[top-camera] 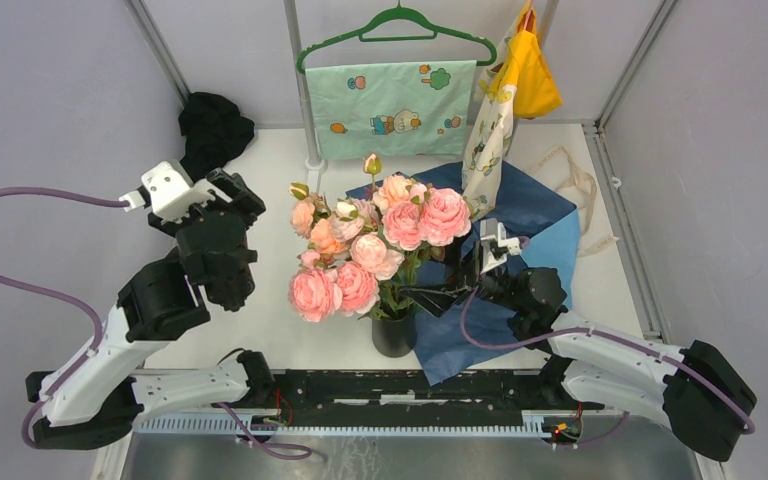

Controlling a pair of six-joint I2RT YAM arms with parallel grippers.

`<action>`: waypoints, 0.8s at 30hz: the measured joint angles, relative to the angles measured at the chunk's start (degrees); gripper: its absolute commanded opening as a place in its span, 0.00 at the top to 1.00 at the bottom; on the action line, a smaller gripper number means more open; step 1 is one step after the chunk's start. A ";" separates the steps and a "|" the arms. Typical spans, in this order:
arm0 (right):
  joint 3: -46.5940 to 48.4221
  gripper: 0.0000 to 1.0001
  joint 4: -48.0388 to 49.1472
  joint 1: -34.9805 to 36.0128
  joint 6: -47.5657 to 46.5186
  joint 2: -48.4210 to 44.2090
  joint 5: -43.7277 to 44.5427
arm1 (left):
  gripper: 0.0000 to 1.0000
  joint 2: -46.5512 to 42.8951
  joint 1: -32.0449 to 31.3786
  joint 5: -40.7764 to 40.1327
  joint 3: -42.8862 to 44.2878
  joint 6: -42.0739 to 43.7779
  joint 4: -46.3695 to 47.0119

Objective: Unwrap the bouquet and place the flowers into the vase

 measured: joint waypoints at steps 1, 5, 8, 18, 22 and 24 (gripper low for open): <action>-0.04 0.02 -0.46 0.00 -0.17 -0.22 0.11 | 0.24 -0.09 0.00 0.00 0.00 0.00 0.02; -0.52 0.02 -1.97 0.00 -1.03 -1.42 0.57 | 0.23 -0.42 0.00 -0.04 -0.02 0.00 0.00; -1.22 0.02 -3.54 0.00 -1.62 -2.86 1.25 | 0.22 -0.74 0.00 -0.22 -0.09 0.00 0.02; -0.39 0.02 -19.15 0.00 -7.41 -15.30 8.13 | 0.16 -1.11 0.00 -1.44 -1.55 0.00 0.00; 4.35 0.02 -32.00 0.00 -11.58 -19.47 17.31 | 0.16 -0.83 0.00 -1.60 -1.90 -0.02 -0.02; 6.80 0.02 -37.48 0.00 -13.79 -21.31 22.77 | 0.16 -0.42 0.00 -1.60 -1.90 -0.02 -0.02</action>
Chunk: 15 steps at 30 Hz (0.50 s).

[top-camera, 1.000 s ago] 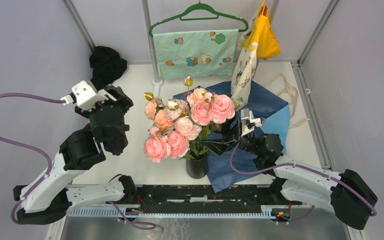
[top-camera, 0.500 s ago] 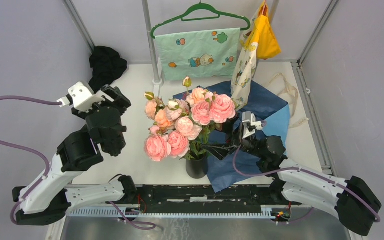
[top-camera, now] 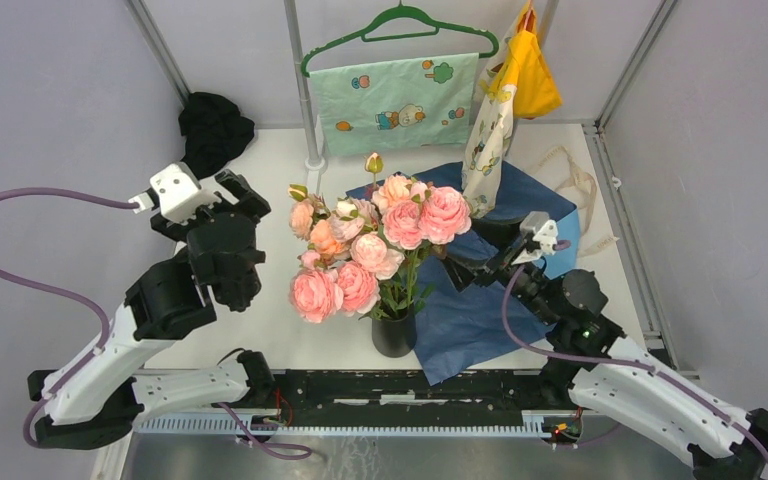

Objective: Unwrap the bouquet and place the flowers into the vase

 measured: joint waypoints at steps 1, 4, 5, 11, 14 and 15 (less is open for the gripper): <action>0.90 0.02 -2.16 0.00 -0.98 -1.03 2.71 | 0.16 0.22 0.00 0.00 0.00 0.02 0.00; 2.40 0.02 -7.65 0.00 -3.93 -4.15 11.15 | 0.16 0.74 0.00 0.02 0.00 0.00 0.00; 2.75 0.02 -9.35 0.00 -4.79 -5.18 14.36 | 0.16 0.83 0.00 0.02 0.00 0.00 0.00; 8.13 0.02 -19.76 0.00 -5.81 -4.92 34.69 | 0.16 0.70 0.00 0.02 0.00 0.00 0.00; 9.73 0.02 -23.78 0.00 -5.84 -3.52 43.34 | 0.16 0.76 0.00 0.00 0.00 0.02 0.00; 9.81 0.02 -24.70 0.00 -5.86 -3.26 44.85 | 0.16 0.81 0.00 0.00 0.00 0.00 0.00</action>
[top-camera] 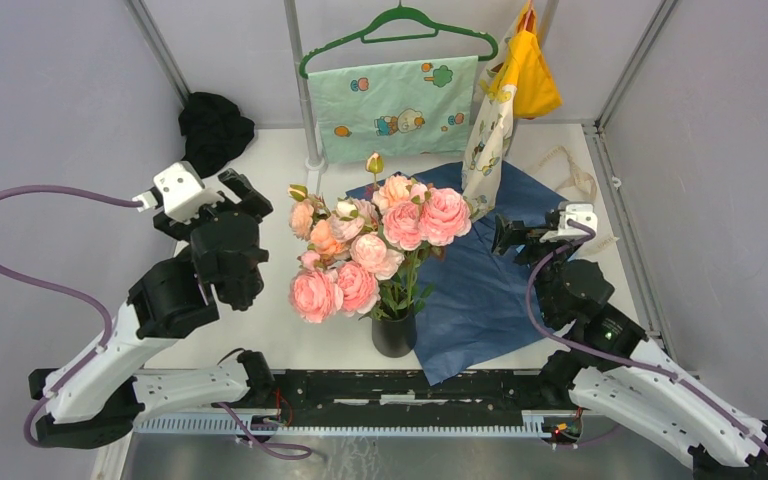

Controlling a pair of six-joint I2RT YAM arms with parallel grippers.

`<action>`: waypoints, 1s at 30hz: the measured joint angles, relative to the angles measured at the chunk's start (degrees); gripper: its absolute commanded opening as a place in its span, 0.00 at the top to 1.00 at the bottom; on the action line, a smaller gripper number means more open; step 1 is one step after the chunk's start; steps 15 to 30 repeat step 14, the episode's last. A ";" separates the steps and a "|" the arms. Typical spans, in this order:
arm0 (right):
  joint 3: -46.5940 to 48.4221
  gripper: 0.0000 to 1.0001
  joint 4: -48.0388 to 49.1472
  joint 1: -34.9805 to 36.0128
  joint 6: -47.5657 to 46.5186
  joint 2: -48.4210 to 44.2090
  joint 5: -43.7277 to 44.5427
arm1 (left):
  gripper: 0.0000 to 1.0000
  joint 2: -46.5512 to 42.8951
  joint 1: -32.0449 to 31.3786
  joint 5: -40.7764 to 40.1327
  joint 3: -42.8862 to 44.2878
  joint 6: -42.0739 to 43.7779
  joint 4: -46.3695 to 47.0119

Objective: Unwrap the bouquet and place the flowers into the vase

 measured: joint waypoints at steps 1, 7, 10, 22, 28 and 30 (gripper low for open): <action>0.00 0.02 -0.92 0.00 0.00 0.28 1.53 | 0.16 0.07 0.00 0.00 0.00 0.00 0.02; 0.00 0.02 -3.87 0.00 -0.02 1.11 5.66 | 0.16 0.70 0.00 -0.02 0.00 0.02 0.00; 0.00 0.02 -3.98 0.00 0.00 1.09 7.10 | 0.16 0.66 0.00 -0.02 0.00 0.00 0.00; 0.02 0.02 -5.05 0.00 0.11 1.64 9.79 | 0.16 0.24 0.00 -0.02 0.00 0.00 0.00; 0.02 0.02 -5.05 0.00 0.11 1.64 9.79 | 0.16 0.24 0.00 -0.02 0.00 0.00 0.00; 0.02 0.02 -5.05 0.00 0.11 1.64 9.79 | 0.16 0.24 0.00 -0.02 0.00 0.00 0.00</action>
